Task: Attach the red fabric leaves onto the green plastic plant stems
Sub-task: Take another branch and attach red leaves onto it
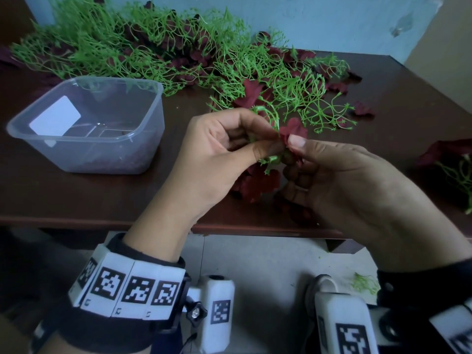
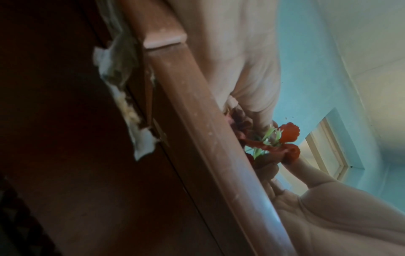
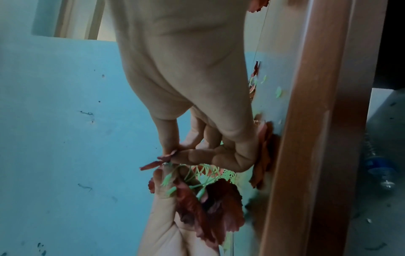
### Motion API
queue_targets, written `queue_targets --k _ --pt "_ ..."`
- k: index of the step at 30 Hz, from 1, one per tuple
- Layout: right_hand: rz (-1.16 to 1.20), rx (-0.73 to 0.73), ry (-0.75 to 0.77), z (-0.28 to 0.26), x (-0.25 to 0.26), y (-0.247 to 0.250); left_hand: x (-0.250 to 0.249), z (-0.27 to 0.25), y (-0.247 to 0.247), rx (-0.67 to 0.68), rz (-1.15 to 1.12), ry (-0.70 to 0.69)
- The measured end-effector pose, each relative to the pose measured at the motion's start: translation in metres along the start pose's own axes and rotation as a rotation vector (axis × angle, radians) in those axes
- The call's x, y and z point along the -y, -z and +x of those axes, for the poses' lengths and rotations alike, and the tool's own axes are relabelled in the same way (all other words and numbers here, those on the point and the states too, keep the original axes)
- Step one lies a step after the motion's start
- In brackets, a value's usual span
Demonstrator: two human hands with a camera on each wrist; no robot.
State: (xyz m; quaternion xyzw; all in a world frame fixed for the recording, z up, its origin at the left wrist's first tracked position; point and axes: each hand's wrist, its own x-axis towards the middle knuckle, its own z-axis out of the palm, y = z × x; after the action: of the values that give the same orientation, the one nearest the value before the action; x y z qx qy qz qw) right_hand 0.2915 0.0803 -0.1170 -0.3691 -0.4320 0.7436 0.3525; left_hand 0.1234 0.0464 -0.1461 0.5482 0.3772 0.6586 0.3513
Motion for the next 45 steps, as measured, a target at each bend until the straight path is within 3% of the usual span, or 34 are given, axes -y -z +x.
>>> queue_targets --k 11,20,31,41,45 --pt "0.137 0.183 -0.189 -0.001 0.007 0.000 -0.004 -0.001 -0.003 -0.051 0.009 -0.071" --pt "0.078 0.036 -0.059 0.001 -0.003 -0.007 0.001 -0.002 -0.001 -0.055 0.098 -0.059" --pt "0.154 0.045 -0.070 -0.001 0.002 -0.003 -0.004 0.001 0.001 -0.052 0.080 -0.054" --pt "0.074 0.008 -0.099 -0.001 0.002 -0.002 -0.001 -0.003 0.000 0.052 0.143 -0.016" --pt "0.029 -0.043 0.005 -0.001 -0.001 -0.002 0.002 -0.001 -0.001 -0.041 0.182 0.015"
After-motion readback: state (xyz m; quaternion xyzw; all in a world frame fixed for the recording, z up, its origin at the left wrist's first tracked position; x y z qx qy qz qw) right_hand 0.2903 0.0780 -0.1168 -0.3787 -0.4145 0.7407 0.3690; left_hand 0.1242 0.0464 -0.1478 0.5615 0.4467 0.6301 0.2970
